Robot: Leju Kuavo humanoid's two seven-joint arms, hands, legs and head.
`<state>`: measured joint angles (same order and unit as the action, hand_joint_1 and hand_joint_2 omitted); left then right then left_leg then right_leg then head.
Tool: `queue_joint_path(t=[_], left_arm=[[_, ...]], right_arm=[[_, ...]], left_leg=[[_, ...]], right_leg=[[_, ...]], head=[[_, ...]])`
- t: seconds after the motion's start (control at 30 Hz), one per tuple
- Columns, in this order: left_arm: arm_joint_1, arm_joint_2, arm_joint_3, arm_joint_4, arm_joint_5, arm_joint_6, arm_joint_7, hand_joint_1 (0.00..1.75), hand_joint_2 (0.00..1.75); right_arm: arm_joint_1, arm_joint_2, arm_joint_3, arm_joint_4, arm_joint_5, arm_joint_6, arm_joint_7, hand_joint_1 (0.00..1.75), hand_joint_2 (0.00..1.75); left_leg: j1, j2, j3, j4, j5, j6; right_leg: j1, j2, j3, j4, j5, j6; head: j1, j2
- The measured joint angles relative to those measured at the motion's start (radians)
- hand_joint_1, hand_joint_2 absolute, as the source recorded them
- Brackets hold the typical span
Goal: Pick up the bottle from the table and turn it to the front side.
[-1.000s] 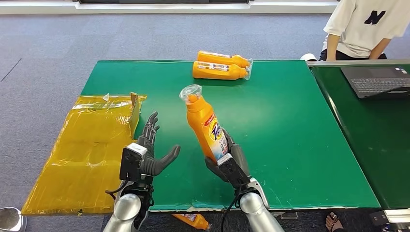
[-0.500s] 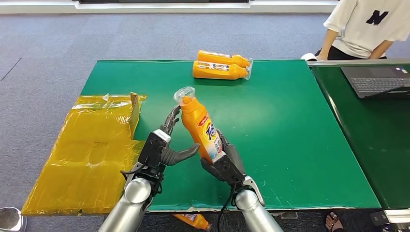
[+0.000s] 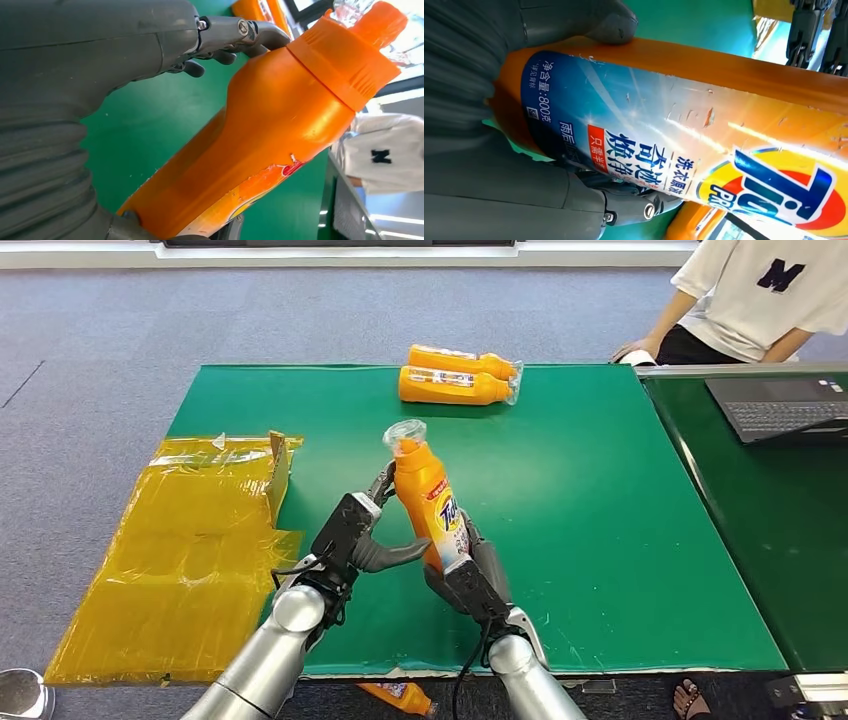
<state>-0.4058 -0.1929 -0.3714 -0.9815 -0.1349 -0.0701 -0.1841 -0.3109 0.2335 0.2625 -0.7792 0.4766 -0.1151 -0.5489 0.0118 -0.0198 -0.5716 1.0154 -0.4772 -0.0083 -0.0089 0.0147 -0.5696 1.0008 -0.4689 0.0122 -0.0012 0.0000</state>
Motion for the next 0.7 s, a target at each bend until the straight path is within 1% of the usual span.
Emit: queue_joint_path(t=[0.17,0.37,0.43,0.57,0.7], left_arm=[[-0.050,0.000,-0.026,0.096,0.042,-0.044,0.010,0.00,1.75],[-0.120,-0.007,-0.081,0.255,0.161,-0.172,0.046,0.00,1.75],[-0.132,-0.012,-0.104,0.304,0.194,-0.195,0.056,0.00,1.75],[-0.159,-0.022,-0.133,0.367,0.247,-0.218,0.063,0.00,1.75],[-0.180,-0.025,-0.150,0.398,0.265,-0.230,0.065,0.00,1.75]], right_arm=[[-0.003,0.000,0.000,0.026,-0.005,-0.006,0.000,1.75,1.75],[-0.019,0.007,0.006,0.054,-0.004,-0.020,-0.005,1.75,1.75],[-0.033,0.013,0.016,0.057,0.012,-0.049,-0.012,1.75,1.75],[-0.044,0.024,0.039,0.067,0.062,-0.141,-0.025,1.75,1.75],[-0.045,0.030,0.047,0.078,0.068,-0.173,-0.030,1.75,1.75]], left_leg=[[0.000,0.000,0.000,0.000,0.000,0.000],[0.000,0.000,-0.001,0.000,0.000,0.000],[0.000,0.001,-0.001,0.000,0.000,0.000],[0.000,0.001,-0.001,0.000,0.000,0.000],[0.000,0.001,-0.001,0.000,0.000,0.000]], right_leg=[[0.000,0.000,0.000,0.000,0.000,0.000],[0.000,0.000,-0.001,0.000,0.000,0.000],[0.000,0.001,-0.002,0.000,0.000,0.000],[0.000,0.001,-0.002,0.001,0.000,0.000],[0.000,0.002,-0.002,0.001,0.000,0.000]], head=[[0.000,0.000],[0.000,0.000],[0.000,0.000],[0.000,0.000],[0.000,0.000]])
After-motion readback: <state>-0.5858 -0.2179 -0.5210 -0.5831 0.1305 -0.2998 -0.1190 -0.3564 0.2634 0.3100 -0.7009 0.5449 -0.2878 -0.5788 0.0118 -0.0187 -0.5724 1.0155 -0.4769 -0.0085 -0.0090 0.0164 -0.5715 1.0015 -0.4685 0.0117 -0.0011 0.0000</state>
